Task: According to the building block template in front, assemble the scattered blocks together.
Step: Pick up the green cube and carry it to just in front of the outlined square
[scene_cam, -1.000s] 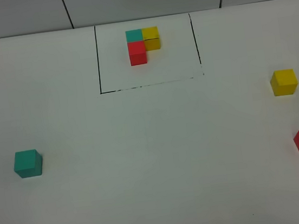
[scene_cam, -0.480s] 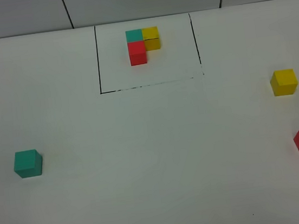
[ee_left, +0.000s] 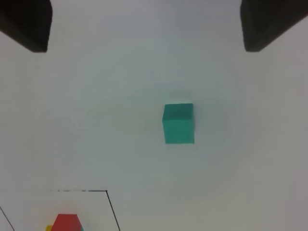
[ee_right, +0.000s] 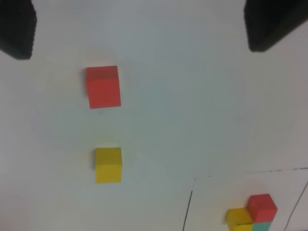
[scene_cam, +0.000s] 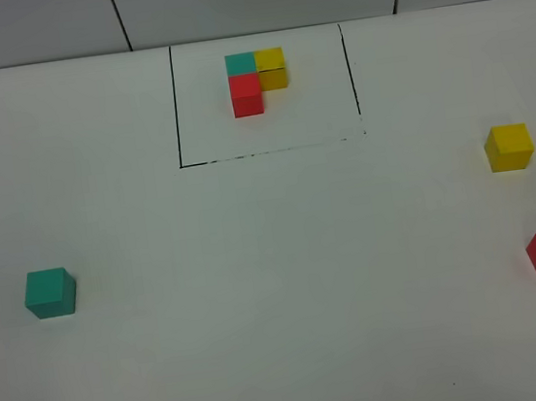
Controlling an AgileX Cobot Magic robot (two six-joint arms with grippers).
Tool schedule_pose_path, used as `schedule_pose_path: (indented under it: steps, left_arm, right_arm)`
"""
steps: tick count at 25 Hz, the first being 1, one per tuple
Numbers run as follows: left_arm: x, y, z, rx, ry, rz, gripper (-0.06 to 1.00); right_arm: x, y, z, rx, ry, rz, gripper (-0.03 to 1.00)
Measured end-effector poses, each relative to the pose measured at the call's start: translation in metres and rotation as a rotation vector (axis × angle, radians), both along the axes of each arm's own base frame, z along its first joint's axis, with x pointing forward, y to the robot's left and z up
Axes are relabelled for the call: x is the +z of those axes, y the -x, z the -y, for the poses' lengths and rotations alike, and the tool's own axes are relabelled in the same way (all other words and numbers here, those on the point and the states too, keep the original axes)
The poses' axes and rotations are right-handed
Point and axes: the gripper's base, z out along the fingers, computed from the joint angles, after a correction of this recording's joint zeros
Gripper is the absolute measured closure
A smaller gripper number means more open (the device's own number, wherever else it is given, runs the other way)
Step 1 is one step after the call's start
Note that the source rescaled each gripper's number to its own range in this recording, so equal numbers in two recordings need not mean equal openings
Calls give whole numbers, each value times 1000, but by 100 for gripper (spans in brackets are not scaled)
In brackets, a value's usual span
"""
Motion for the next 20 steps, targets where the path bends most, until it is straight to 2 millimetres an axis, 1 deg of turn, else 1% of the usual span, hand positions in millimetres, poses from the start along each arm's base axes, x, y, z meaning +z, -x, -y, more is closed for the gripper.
schedule_pose_path:
  steps: [3, 6, 9, 11, 16, 19, 20]
  left_arm:
    - [7, -9, -2, 19, -27, 1, 21]
    - [14, -32, -4, 38, -66, -66, 15]
    - [19, -64, -2, 33, -78, -208, 7]
    - [19, -90, 0, 23, -94, -319, 4]
    - [19, -151, 4, -5, -129, -523, 3]
    - [10, -186, 6, 25, -110, -650, 3]
    - [4, -197, 7, 39, -102, -699, 2]
  right_arm:
    - [0, 0, 0, 0, 0, 0, 22]
    - [0, 0, 0, -1, -3, 0, 22]
    - [0, 0, 0, -2, -3, 0, 22]
    - [0, 0, 0, -2, -5, 0, 22]
    - [0, 0, 0, -2, -4, 0, 22]
    - [0, 0, 0, -2, -4, 0, 22]
    - [0, 0, 0, -2, -4, 0, 22]
